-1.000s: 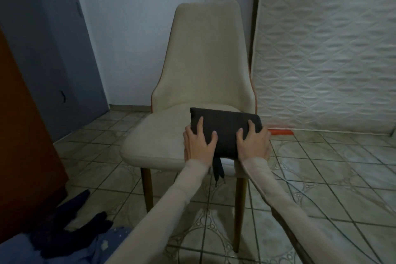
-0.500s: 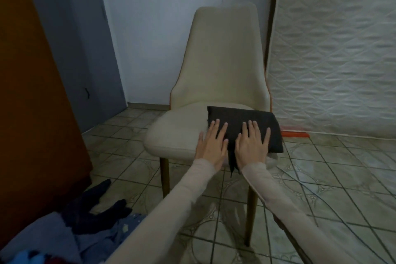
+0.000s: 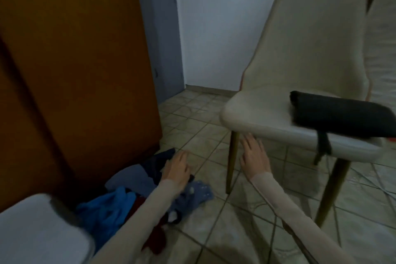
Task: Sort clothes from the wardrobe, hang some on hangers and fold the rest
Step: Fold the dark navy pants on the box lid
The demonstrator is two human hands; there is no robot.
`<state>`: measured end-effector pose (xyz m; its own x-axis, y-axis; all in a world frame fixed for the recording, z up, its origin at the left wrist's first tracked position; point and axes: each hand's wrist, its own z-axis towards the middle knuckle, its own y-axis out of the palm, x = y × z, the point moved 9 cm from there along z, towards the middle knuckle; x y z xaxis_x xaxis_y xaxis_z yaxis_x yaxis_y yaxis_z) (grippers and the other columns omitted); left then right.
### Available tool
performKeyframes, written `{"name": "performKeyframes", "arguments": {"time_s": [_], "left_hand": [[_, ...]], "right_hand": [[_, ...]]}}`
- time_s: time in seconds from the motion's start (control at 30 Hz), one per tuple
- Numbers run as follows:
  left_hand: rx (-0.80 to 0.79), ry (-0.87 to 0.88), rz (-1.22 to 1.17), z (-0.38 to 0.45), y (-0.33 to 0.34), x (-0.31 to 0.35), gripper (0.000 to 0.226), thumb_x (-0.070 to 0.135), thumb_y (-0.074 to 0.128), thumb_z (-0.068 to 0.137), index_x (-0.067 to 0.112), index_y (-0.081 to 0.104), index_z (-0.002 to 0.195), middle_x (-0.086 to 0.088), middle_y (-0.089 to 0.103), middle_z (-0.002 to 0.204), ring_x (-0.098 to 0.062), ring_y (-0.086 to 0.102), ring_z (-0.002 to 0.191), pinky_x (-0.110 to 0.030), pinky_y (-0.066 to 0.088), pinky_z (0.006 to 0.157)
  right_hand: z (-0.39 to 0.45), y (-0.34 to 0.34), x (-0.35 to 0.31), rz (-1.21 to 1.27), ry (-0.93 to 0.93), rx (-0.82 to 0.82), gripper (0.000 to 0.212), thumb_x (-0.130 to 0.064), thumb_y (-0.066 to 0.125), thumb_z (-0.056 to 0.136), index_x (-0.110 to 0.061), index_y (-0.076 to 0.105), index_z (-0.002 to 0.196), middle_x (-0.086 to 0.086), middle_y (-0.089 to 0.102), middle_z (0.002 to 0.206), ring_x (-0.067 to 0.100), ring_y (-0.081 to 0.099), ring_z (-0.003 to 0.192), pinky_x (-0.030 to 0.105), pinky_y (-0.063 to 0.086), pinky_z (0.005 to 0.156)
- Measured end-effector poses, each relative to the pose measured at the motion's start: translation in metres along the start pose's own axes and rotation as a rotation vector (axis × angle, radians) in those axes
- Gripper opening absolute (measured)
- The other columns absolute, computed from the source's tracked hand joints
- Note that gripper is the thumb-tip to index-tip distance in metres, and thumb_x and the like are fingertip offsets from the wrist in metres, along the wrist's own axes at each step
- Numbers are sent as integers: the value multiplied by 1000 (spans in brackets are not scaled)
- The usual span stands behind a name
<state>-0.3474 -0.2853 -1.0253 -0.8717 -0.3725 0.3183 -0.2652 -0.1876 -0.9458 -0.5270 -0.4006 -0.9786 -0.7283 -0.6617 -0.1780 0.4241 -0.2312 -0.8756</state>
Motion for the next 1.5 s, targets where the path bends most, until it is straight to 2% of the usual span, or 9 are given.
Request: {"name": "performKeyframes", "arguments": {"time_s": [0.2, 0.33, 0.53, 0.7, 0.93, 1.07, 1.27, 1.37, 1.5], "left_hand": [[-82, -265, -54, -47, 22, -128, 47, 16, 33, 101, 10, 20, 147, -7, 27, 151, -20, 33, 136, -26, 30, 107], [-118, -358, -28, -61, 38, -179, 41, 14, 35, 100, 12, 32, 140, -7, 36, 145, -21, 39, 129, -30, 36, 103], [-211, -360, 29, -38, 73, -211, 51, 10, 36, 97, 17, 24, 147, -6, 22, 153, -24, 24, 139, -36, 30, 109], [-361, -319, 92, -4, 117, -213, 61, 6, 32, 99, 24, 4, 150, -3, -8, 158, -25, 0, 145, -44, 12, 117], [-494, -142, 359, 29, 165, -214, 72, 11, 45, 96, 25, 0, 151, -5, -13, 157, -28, -2, 145, -53, 8, 115], [-453, -128, 388, 34, 178, -224, 51, 18, 36, 100, 17, 20, 148, -8, 12, 156, -26, 9, 144, -51, 10, 114], [-436, -114, 453, 42, 174, -223, 43, 15, 41, 97, 14, 38, 140, -8, 24, 151, -25, 14, 142, -48, 19, 111], [-415, -130, 439, 50, 174, -226, 41, 16, 43, 97, 15, 43, 138, -6, 29, 150, -23, 19, 140, -46, 20, 110], [-394, -160, 376, 56, 180, -235, 38, 13, 43, 97, 13, 48, 135, -6, 38, 144, -23, 32, 134, -42, 30, 104]], "right_hand": [[-28, 107, -88, 124, -23, -419, 51, -12, 43, 94, -15, 30, 143, 2, 34, 148, 21, 46, 125, 26, 39, 96], [-40, 167, -146, 119, -66, -595, 38, -15, 38, 98, -12, 38, 137, 5, 42, 140, 21, 48, 122, 28, 39, 94], [-54, 259, -190, 120, -95, -820, 20, -10, 39, 98, -19, 47, 114, 5, 42, 127, 17, 47, 112, 31, 40, 87], [-44, 306, -185, 123, -82, -807, 53, -15, 45, 96, -12, 24, 144, 5, 28, 149, 24, 35, 134, 34, 35, 106], [-26, 354, -171, 8, -107, -817, 68, -22, 52, 95, -15, 11, 148, 5, 24, 152, 21, 28, 138, 37, 30, 109], [-26, 365, -171, -73, -161, -804, 54, -15, 46, 96, -15, 22, 144, 5, 29, 148, 22, 29, 136, 36, 34, 103], [-29, 370, -175, -62, -202, -799, 42, -15, 42, 97, -18, 38, 138, 5, 34, 144, 21, 31, 135, 42, 29, 108], [-23, 369, -177, 37, -179, -792, 40, -17, 47, 94, -17, 47, 134, 3, 36, 142, 21, 33, 133, 38, 29, 107], [0, 381, -177, 382, 30, -773, 23, -7, 51, 90, 3, 64, 106, 18, 54, 123, 28, 53, 107, 30, 42, 88]]}}
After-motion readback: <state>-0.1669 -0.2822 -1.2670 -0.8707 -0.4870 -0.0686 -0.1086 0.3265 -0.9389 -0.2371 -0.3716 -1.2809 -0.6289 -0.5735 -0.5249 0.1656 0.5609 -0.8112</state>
